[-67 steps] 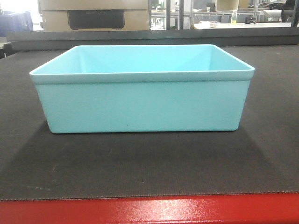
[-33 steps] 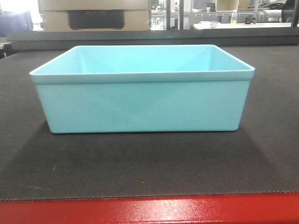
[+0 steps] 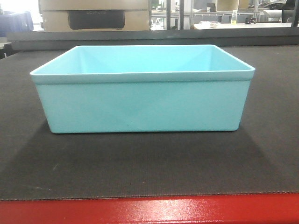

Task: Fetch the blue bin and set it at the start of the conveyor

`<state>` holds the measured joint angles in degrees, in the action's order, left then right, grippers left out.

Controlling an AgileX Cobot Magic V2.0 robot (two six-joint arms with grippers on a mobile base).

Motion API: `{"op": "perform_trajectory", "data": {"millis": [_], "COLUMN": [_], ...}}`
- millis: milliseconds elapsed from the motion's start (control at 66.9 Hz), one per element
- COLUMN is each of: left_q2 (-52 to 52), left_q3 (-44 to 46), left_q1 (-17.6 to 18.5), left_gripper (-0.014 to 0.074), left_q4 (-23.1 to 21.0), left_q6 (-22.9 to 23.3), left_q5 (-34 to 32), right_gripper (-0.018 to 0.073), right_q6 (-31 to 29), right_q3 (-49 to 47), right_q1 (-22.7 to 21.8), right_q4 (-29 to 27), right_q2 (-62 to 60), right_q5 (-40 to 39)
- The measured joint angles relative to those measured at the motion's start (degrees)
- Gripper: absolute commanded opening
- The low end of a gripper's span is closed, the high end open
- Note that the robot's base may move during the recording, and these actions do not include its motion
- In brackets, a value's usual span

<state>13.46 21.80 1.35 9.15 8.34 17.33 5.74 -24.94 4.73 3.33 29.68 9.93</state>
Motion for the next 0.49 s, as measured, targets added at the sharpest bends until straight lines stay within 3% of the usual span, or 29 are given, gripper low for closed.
{"op": "perform_trajectory", "data": {"millis": [164,329,493], "left_q2": [-9.6,-13.0,-13.0], "left_q3": [-9.3,-20.4,-21.8], "left_q1": [-4.2,-4.8,-4.9], "left_gripper": [-0.0111,-0.0111,-0.0111], "left_q4": [-3.3,-4.1,-4.3], "left_q6": [-0.5,-0.7,-0.7], "left_q5": [-4.4,-14.3,-15.8], "right_gripper": [-0.0162,-0.0162,-0.0162], "right_q6": [-0.1,-0.1,-0.1], "right_q3": [0.0,0.0,0.0], "right_q1": [0.0,0.0,0.0], "right_q4": [0.0,0.0,0.0], "right_q2": [0.0,-0.1,-0.1], "right_q5": [0.0,-0.1,-0.1]}}
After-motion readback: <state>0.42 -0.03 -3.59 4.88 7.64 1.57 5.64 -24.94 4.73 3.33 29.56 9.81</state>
